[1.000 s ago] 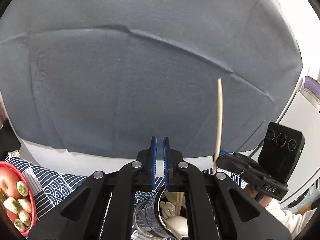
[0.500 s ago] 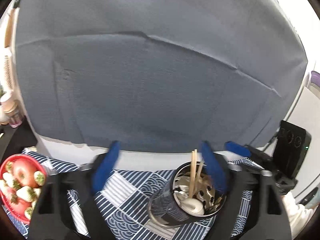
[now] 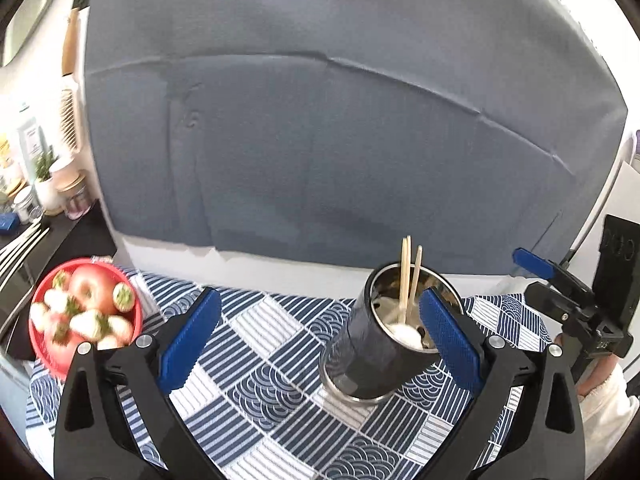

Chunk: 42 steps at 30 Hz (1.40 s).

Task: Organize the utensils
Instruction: 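Withdraw both grippers up and away from the black cup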

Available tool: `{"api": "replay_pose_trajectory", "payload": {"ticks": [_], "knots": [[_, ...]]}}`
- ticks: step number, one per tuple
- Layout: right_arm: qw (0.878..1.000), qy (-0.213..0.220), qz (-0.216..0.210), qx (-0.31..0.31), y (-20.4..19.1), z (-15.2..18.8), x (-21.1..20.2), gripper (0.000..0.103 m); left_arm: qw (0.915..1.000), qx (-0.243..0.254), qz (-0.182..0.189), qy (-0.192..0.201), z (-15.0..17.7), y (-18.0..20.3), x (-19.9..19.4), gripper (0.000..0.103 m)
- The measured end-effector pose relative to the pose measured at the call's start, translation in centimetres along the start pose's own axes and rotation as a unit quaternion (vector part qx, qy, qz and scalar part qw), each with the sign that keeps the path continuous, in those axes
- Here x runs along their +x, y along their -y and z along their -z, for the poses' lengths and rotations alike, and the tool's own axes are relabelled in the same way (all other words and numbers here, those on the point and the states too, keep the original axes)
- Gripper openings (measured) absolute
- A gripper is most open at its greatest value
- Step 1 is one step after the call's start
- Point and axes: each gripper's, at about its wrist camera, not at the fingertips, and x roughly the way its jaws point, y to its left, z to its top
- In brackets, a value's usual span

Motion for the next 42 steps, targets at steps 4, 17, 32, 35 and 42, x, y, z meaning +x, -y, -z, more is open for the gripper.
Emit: {"api": "replay_pose_trajectory", "payload": {"ticks": [4, 17, 32, 35, 42], "knots": [[0.999, -0.005, 0.033, 0.011, -0.9, 0.9, -1.6, 0.095, 0.9999, -0.010, -0.009, -0.001, 1.5, 0.3, -1.5, 0.097], [0.990, -0.062, 0.106, 0.063, -3.9, 5.9, -6.6, 0.095, 0.9965, -0.057, -0.060, -0.015, 7.6, 0.9, -6.5, 0.097], [0.973, -0.083, 0.185, 0.114, -11.0, 9.9, -14.4, 0.095, 0.9941, -0.069, -0.066, -0.052, 14.0, 5.6, -13.9, 0.097], [0.969, -0.092, 0.203, 0.110, -12.5, 10.5, -15.9, 0.095, 0.9941, -0.063, -0.067, -0.057, 15.2, 6.6, -15.6, 0.097], [0.963, -0.134, 0.210, 0.100, -15.5, 12.6, -18.5, 0.095, 0.9920, -0.027, -0.112, -0.052, 17.3, 8.6, -18.8, 0.097]]}}
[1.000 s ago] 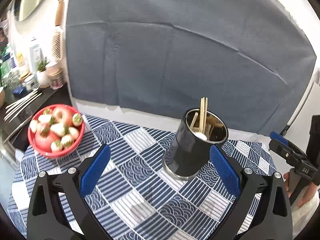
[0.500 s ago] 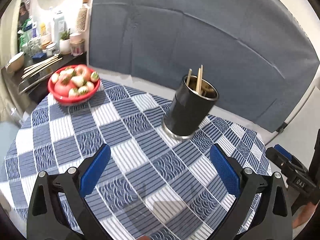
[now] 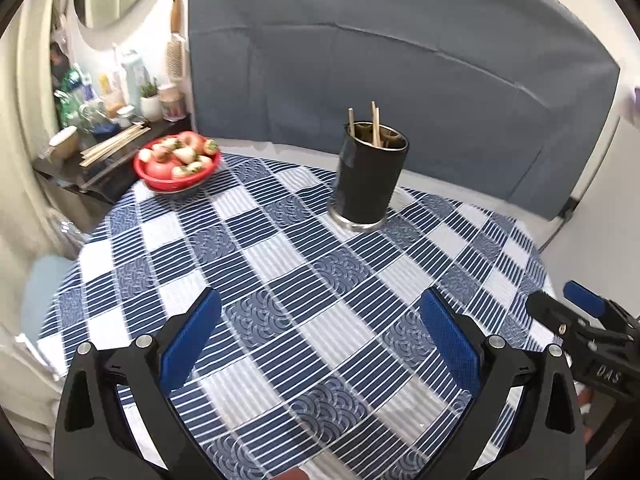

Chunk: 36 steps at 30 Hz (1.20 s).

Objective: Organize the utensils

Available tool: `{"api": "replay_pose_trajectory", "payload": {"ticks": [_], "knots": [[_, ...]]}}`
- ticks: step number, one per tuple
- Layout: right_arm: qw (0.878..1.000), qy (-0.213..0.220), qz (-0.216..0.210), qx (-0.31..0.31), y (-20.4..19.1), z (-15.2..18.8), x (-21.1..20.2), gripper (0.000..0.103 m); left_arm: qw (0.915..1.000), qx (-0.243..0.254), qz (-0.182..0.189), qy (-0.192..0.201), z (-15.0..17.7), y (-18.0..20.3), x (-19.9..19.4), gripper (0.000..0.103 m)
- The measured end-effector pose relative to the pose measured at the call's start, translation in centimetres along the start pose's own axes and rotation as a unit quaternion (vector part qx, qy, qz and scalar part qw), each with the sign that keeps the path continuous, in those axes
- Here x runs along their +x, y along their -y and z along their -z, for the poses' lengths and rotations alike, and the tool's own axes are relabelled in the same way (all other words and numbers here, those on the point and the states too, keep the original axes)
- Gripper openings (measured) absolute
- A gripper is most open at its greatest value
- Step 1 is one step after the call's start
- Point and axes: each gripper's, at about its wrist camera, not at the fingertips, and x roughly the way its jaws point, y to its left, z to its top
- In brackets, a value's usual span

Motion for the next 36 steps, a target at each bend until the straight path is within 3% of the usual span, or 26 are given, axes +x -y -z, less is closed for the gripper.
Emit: {"api": "replay_pose_trajectory", "payload": {"ticks": [3, 6, 16, 22, 36], "knots": [[1.000, -0.001, 0.016, -0.015, -0.6, 1.2, -0.8, 0.095, 0.9998, 0.012, -0.017, -0.004, 1.2, 0.6, -0.9, 0.097], [1.000, 0.003, 0.024, -0.015, -1.0, 2.1, -1.7, 0.095, 0.9998, 0.011, -0.007, -0.015, 2.1, 0.6, -1.5, 0.097], [0.998, 0.022, 0.043, -0.049, -2.7, 3.4, -3.2, 0.095, 0.9995, -0.004, -0.028, -0.009, 3.5, -0.6, -2.7, 0.097], [0.998, 0.022, 0.048, -0.044, -2.8, 3.5, -3.6, 0.095, 0.9994, -0.020, -0.026, -0.014, 3.6, -1.5, -3.0, 0.097], [0.998, 0.021, 0.050, -0.039, -2.7, 3.9, -3.8, 0.095, 0.9998, -0.004, -0.016, -0.009, 4.1, -0.7, -3.5, 0.097]]}}
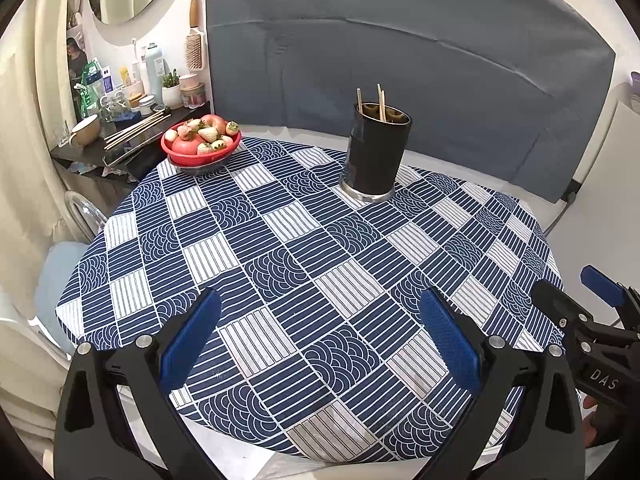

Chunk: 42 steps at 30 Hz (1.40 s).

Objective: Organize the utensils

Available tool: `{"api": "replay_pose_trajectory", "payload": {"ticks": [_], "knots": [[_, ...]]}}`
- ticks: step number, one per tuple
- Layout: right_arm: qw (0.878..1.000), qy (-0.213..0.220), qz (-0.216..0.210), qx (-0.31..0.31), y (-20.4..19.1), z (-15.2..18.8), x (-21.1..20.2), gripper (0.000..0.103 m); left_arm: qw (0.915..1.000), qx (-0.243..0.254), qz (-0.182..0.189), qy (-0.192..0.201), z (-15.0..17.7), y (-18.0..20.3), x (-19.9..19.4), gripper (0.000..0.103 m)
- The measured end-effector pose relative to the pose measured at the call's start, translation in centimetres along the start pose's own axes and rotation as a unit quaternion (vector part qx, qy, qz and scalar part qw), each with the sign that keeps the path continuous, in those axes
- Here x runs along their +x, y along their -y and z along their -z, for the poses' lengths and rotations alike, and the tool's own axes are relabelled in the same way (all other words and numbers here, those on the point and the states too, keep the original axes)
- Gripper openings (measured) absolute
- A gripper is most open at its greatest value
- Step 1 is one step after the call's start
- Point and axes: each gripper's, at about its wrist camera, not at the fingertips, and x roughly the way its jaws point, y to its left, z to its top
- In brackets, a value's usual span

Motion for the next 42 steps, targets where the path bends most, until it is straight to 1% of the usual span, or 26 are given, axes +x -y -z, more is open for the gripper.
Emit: {"api": "replay_pose_trajectory", "payload": {"ticks": [16, 29, 42], "knots": [[1.000, 0.009, 0.003, 0.000, 0.31, -0.04, -0.14, 0.095, 0.9999, 0.002, -0.011, 0.004, 0.38, 0.06, -0.43, 0.097], [1.000, -0.001, 0.000, -0.001, 0.37, 0.10, 0.36, 0.095, 0.9998, 0.009, -0.017, 0.007, 0.46, 0.32, -0.51, 0.097], [1.000, -0.001, -0.005, -0.003, 0.31, 0.01, 0.58, 0.095, 0.9997, 0.009, -0.021, 0.007, 0.20, 0.34, -0.27, 0.097]]}}
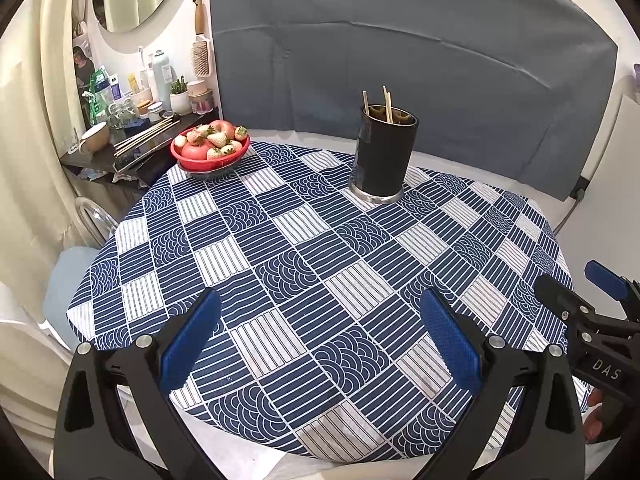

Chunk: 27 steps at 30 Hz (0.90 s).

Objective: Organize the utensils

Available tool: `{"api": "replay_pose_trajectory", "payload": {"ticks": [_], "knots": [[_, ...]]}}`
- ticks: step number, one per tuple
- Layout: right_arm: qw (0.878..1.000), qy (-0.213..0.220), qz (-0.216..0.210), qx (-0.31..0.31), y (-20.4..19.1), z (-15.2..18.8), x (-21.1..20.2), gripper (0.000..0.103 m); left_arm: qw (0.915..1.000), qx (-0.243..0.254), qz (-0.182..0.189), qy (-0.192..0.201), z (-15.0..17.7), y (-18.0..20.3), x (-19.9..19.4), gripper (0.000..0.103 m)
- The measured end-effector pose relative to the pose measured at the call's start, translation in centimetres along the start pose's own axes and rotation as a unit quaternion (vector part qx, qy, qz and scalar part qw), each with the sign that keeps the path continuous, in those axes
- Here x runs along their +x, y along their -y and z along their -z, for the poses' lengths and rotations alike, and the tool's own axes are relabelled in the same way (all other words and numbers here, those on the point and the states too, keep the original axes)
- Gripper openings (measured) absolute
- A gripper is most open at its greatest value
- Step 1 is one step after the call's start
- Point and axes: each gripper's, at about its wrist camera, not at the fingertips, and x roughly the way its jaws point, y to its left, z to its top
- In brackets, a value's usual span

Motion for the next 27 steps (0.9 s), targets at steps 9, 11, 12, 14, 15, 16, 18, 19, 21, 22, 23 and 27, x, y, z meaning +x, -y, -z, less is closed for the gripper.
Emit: {"api": "replay_pose_trajectory", "payload": {"ticks": [9, 11, 12, 14, 15, 16, 18, 19, 21, 22, 23, 27], "knots": [[1.000, -0.004, -0.002, 0.001, -0.02, -0.08, 0.37, 0.095, 1.0000, 0.006, 0.004, -0.004, 0.08, 0.39, 0.32, 0.097], [1.000, -0.004, -0.003, 0.000, -0.03, -0.08, 0.39, 0.095, 1.0000, 0.006, 0.001, -0.004, 0.09, 0.39, 0.31, 0.097], [1.000, -0.005, -0.004, 0.000, -0.02, -0.06, 0.45, 0.095, 1.0000, 0.006, -0.001, -0.003, 0.11, 0.41, 0.27, 0.097], [1.000, -0.006, -0.004, -0.001, -0.01, -0.01, 0.52, 0.095, 1.0000, 0.005, 0.001, -0.003, 0.10, 0.44, 0.25, 0.097], [1.000, -0.005, -0.004, -0.001, -0.01, -0.02, 0.52, 0.095, 1.0000, 0.005, 0.000, -0.003, 0.11, 0.49, 0.26, 0.097], [1.000, -0.005, -0.003, -0.001, -0.01, -0.02, 0.53, 0.095, 1.0000, 0.005, -0.001, -0.003, 0.11, 0.51, 0.27, 0.097], [1.000, -0.005, -0.003, -0.001, 0.12, 0.01, 0.55, 0.095, 1.0000, 0.002, 0.000, -0.004, 0.05, 0.47, 0.31, 0.097], [1.000, -0.006, -0.003, -0.001, 0.15, 0.00, 0.56, 0.095, 1.0000, 0.000, 0.001, -0.005, 0.01, 0.40, 0.37, 0.097], [1.000, -0.006, -0.003, -0.001, 0.19, -0.01, 0.57, 0.095, 1.0000, -0.005, 0.005, -0.006, -0.03, 0.25, 0.46, 0.097], [1.000, -0.005, -0.003, -0.001, 0.16, -0.02, 0.53, 0.095, 0.9999, -0.007, 0.007, -0.007, -0.02, 0.19, 0.50, 0.097], [1.000, -0.004, -0.003, 0.000, 0.20, -0.03, 0.53, 0.095, 0.9999, -0.008, 0.008, -0.007, -0.04, 0.14, 0.50, 0.097], [1.000, -0.005, -0.004, 0.005, 0.58, -0.21, 0.76, 0.095, 1.0000, -0.004, 0.004, -0.004, -0.34, 0.24, 0.47, 0.097]]}}
